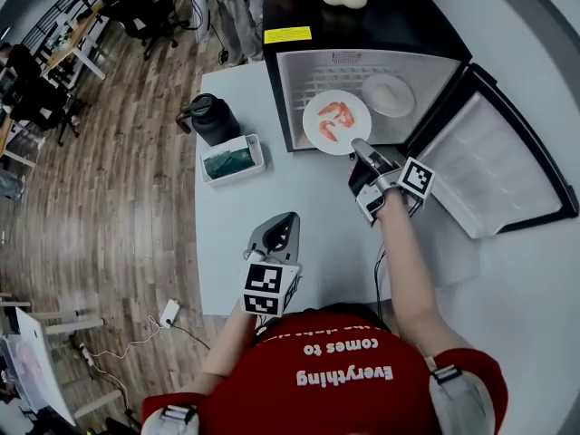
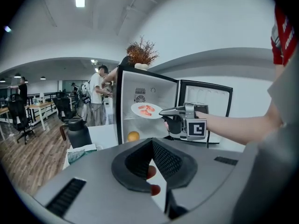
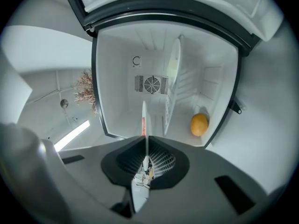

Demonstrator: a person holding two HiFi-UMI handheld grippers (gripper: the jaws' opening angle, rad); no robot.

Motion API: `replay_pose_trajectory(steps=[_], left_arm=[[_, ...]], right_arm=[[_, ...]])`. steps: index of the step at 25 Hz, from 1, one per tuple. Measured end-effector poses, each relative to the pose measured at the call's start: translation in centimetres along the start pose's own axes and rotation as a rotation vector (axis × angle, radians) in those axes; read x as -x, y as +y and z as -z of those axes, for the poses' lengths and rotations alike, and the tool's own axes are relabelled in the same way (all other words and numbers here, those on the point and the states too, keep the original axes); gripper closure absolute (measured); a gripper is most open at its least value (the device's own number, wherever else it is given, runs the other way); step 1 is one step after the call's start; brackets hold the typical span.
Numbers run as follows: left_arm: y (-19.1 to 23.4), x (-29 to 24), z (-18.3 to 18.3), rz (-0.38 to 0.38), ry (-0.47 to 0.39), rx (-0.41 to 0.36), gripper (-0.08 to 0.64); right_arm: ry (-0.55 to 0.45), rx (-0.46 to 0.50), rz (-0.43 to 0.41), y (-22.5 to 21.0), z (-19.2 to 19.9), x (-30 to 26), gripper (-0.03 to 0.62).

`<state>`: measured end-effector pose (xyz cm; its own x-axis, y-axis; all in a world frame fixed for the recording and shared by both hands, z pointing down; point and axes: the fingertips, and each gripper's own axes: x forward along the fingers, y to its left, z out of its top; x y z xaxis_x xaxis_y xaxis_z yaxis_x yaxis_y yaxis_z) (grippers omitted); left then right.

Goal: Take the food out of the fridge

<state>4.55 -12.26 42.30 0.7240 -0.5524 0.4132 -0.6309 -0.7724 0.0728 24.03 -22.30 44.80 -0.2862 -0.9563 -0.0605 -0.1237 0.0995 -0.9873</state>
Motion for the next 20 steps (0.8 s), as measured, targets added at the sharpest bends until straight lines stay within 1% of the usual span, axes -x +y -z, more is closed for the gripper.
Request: replay_pose_trajectory(steps=[4, 12, 17, 20], left_arm=[[-0.3, 1.2, 1.4, -0.009, -0.002, -0.011, 0.560], [-0.1, 3.9, 3.3, -0.018, 0.005, 0.016, 0.560], [0.0, 5.6, 4.0, -0.036, 0.009, 0.043, 0.560], [0.9, 6.5, 5.1, -0.061, 0.017, 0.056, 0.560]], right_arm=[[0.021, -0.014, -0.007, -0.4, 2.6, 2.2, 0.568], [0.063, -0.043, 0.006, -1.5, 7.9, 5.9, 0.568], [0.099, -0.050, 0.012, -0.8, 10.5, 7.7, 0.568], [0.133, -0.056, 0.016, -1.2, 12.5, 7.8, 0.568]])
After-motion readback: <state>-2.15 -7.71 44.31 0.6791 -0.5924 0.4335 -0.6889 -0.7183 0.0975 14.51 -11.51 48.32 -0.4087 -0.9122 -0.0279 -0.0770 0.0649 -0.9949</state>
